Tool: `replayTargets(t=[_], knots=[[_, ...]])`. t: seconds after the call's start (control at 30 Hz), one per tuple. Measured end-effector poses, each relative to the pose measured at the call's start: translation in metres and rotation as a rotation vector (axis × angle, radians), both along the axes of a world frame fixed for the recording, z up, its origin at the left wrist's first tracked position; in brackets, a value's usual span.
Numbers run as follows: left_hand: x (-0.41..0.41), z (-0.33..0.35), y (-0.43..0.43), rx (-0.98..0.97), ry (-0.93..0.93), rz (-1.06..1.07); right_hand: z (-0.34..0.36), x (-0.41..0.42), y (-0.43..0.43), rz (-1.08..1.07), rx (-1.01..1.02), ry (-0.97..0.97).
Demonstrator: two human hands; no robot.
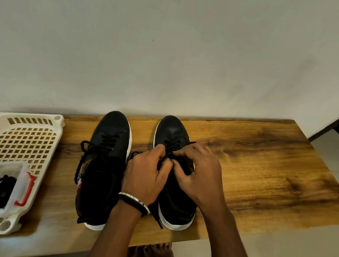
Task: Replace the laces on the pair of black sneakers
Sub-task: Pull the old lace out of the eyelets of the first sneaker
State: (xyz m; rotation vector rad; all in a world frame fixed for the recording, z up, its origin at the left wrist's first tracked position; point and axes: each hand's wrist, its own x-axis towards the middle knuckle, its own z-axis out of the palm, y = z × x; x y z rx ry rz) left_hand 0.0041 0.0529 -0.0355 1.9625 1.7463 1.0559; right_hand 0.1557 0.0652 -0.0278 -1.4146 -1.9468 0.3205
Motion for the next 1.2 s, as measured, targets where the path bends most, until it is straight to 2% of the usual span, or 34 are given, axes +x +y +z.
replayTargets(t=[0.07, 0.13, 0.2, 0.27, 0.3, 0.33, 0.4, 0.53, 0.6, 0.73, 0.8, 0.87, 0.93, 1.0, 1.03, 1.1, 1.2], knots=[[0.000, 0.000, 0.000, -0.006, 0.001, -0.002, -0.001, -0.005, 0.000, -0.006, 0.020, -0.013], [-0.001, 0.000, 0.000, -0.002, -0.001, -0.003, -0.001, -0.011, -0.001, -0.034, 0.041, 0.091], [-0.001, 0.001, 0.000, -0.003, -0.001, -0.001, 0.002, -0.014, -0.002, -0.159, -0.013, 0.402], [-0.001, 0.000, 0.000, -0.011, 0.000, 0.003, 0.003, -0.012, -0.002, -0.383, -0.154, 0.790], [-0.001, 0.001, 0.000, -0.015, -0.005, 0.005, 0.002, -0.010, -0.002, -0.483, -0.222, 0.890], [-0.001, 0.001, 0.000, -0.016, -0.013, 0.004, 0.000, -0.008, 0.000, -0.541, -0.267, 0.877], [-0.001, 0.001, 0.000, -0.012, -0.018, 0.006, -0.002, -0.006, 0.000, -0.513, -0.255, 0.707], [-0.002, 0.001, 0.000, 0.004, -0.006, -0.006, 0.007, -0.012, -0.003, -0.137, -0.098, 0.382], [-0.002, 0.001, 0.000, 0.008, -0.017, -0.014, 0.005, -0.014, -0.004, -0.028, -0.065, 0.253], [-0.001, -0.001, 0.001, 0.011, -0.030, -0.010, -0.002, -0.010, 0.000, -0.020, -0.042, 0.171], [-0.001, 0.000, 0.001, 0.016, -0.030, -0.007, -0.004, -0.010, 0.000, -0.037, -0.023, 0.174], [0.000, 0.000, 0.001, 0.019, -0.028, -0.003, -0.005, -0.012, -0.001, -0.090, -0.031, 0.291], [0.000, 0.000, 0.001, 0.016, -0.020, 0.005, -0.004, -0.013, 0.000, -0.220, -0.111, 0.560], [0.000, 0.000, 0.001, 0.009, -0.018, 0.012, -0.004, -0.009, 0.001, -0.388, -0.273, 0.899], [0.000, 0.000, 0.001, 0.008, -0.021, 0.012, -0.004, -0.006, 0.001, -0.445, -0.349, 0.980], [0.000, 0.000, 0.001, 0.013, -0.031, 0.008, -0.005, -0.002, 0.001, -0.440, -0.388, 0.865], [0.000, -0.001, 0.002, 0.016, -0.035, 0.001, 0.003, -0.004, -0.003, -0.243, -0.261, 0.586]])
